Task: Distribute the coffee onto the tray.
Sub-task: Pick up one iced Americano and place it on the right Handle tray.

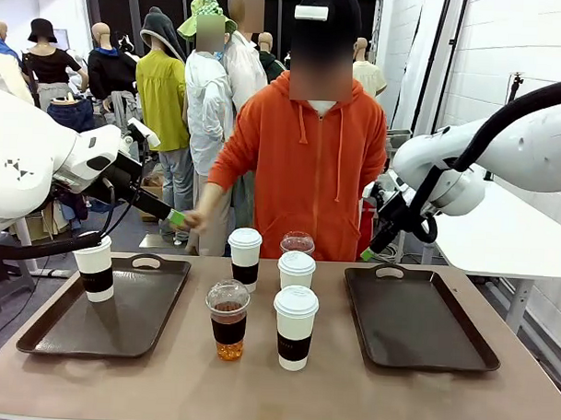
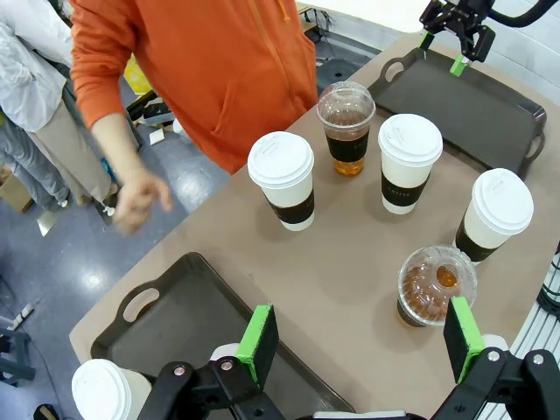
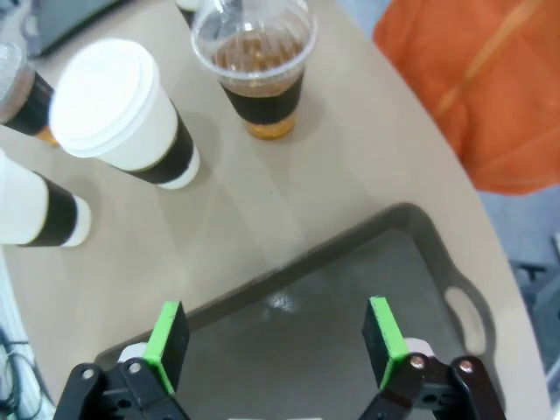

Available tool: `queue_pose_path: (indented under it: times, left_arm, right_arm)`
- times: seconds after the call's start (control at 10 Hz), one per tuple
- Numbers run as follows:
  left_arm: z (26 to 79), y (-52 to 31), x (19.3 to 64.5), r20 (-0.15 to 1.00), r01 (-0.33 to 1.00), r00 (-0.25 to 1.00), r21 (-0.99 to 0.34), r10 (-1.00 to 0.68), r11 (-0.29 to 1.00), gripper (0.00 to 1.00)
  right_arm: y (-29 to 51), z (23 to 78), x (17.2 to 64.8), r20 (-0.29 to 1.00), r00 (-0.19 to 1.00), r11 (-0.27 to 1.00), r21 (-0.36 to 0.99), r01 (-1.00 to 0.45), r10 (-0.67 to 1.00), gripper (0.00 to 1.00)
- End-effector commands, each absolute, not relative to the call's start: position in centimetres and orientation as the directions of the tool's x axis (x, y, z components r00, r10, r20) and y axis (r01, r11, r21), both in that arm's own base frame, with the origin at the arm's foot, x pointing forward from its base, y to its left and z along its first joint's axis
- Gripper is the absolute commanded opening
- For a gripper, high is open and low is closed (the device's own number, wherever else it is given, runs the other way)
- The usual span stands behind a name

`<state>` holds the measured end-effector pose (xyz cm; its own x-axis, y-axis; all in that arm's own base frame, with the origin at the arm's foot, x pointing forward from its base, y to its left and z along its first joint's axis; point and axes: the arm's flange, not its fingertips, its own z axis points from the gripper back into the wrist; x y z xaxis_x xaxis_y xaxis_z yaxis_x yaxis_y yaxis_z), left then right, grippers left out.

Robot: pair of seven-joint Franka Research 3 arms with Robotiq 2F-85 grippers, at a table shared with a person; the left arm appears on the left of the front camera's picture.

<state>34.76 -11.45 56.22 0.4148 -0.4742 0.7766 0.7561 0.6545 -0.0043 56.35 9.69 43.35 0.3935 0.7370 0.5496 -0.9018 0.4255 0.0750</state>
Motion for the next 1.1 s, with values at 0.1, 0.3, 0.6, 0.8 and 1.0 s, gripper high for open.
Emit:
queue_pose_path:
  times: [0.1, 0.3, 0.6, 0.8, 1.0]
  left_arm:
    - [56.2, -11.3, 34.8, 0.778, 0.760, 0.418, -0.015, -0.470, 0.650, 1.00]
    - [56.2, -11.3, 34.8, 0.778, 0.760, 0.418, -0.015, -0.470, 0.650, 1.00]
    - [56.2, -11.3, 34.8, 0.778, 0.760, 0.418, -0.015, -0.470, 0.650, 1.00]
    - [56.2, -11.3, 34.8, 0.778, 0.760, 0.418, -0.015, -0.470, 0.650, 1.00]
    - [56.2, -11.3, 34.8, 0.778, 0.760, 0.418, -0.015, -0.470, 0.650, 1.00]
  right_arm:
    - [9.3, 40.8, 59.2, 0.627, 0.296, 0.327, 0.068, -0.943, 0.721, 1.00]
    - [9.2, 39.2, 59.7, 0.677, 0.241, 0.276, 0.057, -0.959, 0.696, 1.00]
    - [8.3, 37.4, 60.5, 0.748, 0.171, 0.203, 0.050, -0.978, 0.641, 1.00]
    - [8.0, 36.4, 60.9, 0.766, 0.156, 0.169, 0.063, -0.984, 0.624, 1.00]
    - [8.0, 35.7, 61.1, 0.769, 0.164, 0.183, 0.062, -0.981, 0.617, 1.00]
